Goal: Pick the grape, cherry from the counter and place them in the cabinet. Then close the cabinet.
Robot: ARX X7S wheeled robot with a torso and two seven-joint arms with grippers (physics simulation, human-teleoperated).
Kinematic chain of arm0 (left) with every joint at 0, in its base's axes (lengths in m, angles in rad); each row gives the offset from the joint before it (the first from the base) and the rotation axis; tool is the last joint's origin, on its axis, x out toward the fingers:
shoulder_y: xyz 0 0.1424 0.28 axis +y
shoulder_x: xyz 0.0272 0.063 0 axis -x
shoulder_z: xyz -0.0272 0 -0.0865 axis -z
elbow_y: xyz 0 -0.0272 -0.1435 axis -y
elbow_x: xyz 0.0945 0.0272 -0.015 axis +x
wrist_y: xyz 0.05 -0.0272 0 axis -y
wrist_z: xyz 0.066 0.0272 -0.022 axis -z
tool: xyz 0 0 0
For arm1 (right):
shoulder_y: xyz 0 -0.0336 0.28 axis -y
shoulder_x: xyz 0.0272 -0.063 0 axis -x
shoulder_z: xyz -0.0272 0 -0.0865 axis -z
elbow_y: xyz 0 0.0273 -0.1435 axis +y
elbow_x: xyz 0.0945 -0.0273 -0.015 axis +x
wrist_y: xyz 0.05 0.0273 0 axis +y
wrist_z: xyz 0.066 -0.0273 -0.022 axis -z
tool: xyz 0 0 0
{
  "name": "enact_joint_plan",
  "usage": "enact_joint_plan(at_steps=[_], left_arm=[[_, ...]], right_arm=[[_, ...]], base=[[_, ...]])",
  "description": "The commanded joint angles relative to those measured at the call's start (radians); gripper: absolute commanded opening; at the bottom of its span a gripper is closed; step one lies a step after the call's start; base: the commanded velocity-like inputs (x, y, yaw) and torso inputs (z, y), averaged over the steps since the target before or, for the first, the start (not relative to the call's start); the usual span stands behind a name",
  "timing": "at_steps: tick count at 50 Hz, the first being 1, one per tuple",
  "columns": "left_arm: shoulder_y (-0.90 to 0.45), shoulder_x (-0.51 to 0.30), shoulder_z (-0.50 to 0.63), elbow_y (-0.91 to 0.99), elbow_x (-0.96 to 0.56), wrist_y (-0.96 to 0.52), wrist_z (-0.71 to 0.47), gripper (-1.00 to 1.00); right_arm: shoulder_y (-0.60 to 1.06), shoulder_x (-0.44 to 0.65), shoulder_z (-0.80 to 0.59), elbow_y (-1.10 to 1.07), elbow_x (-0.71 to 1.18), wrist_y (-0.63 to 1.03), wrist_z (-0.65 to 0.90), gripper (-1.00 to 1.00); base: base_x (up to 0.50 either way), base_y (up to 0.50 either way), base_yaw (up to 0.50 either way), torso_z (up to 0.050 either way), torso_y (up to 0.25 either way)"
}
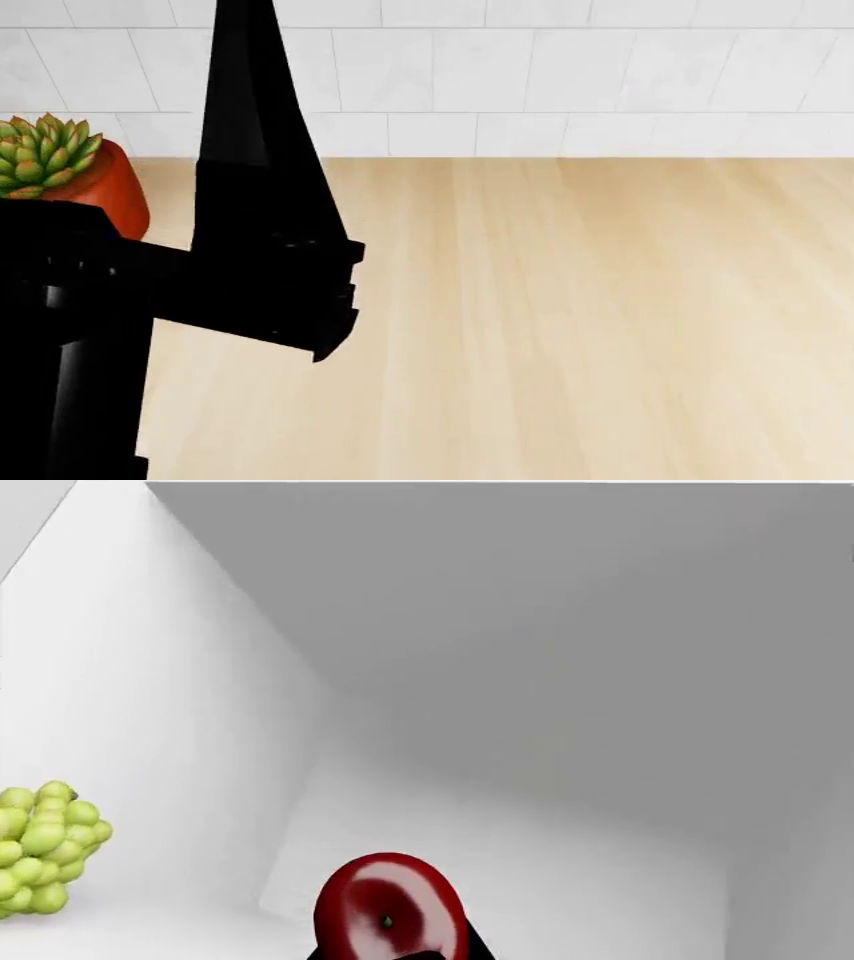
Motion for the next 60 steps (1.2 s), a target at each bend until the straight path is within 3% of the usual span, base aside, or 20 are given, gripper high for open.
enact_joint_plan(at_steps=[1,5,9,24,25,34,41,44,49,60], left_arm=[[-0.096,-0.002,0.141,0.000,0.029,0.075,-0.049,1.00],[-0.136,-0.005,0.177,0.000,0.027,0.098,-0.061,1.00],[-0.167,-0.009,0.208,-0.001,0.027,0.119,-0.063,1.00],[-0.191,-0.043,0.219,-0.010,0.016,0.187,-0.046,1.00],[-0.192,-0.044,0.219,-0.010,0.015,0.189,-0.046,1.00],[-0.198,-0.041,0.228,-0.006,0.015,0.200,-0.050,1.00],[-0.212,-0.019,0.259,-0.002,0.029,0.193,-0.070,1.00],[-0.224,-0.001,0.278,-0.001,0.034,0.183,-0.085,1.00],[-0.258,0.014,0.325,0.001,0.045,0.190,-0.110,1.00],[-0.274,0.013,0.331,-0.004,0.034,0.189,-0.112,1.00]], right_arm=[[0.204,-0.119,-0.093,0.470,-0.161,-0.084,-0.164,-1.00],[0.285,-0.206,-0.133,0.784,-0.236,-0.183,-0.255,-1.00],[0.413,-0.357,-0.159,1.278,-0.321,-0.396,-0.383,-1.00],[0.343,-0.402,0.346,1.282,-0.809,-0.261,-0.326,-1.00],[0.342,-0.407,0.351,1.282,-0.828,-0.241,-0.338,1.00],[0.359,-0.421,0.402,1.282,-0.879,-0.218,-0.347,1.00],[0.440,-0.434,0.401,1.282,-0.864,-0.360,-0.472,1.00],[0.451,-0.437,0.199,1.262,-0.731,-0.436,-0.521,1.00],[0.228,-0.361,0.160,0.594,-0.707,-0.103,-0.493,1.00],[-0.016,-0.311,0.257,-0.092,-0.569,0.244,-0.393,1.00]], base=[[0.00,0.00,0.00,0.000,0.000],[0.00,0.00,0.00,0.000,0.000],[0.00,0.00,0.00,0.000,0.000],[0.00,0.00,0.00,0.000,0.000],[0.00,0.00,0.00,0.000,0.000],[0.00,0.00,0.00,0.000,0.000],[0.00,0.00,0.00,0.000,0.000],[0.00,0.00,0.00,0.000,0.000],[0.00,0.00,0.00,0.000,0.000],[0.00,0.00,0.00,0.000,0.000]])
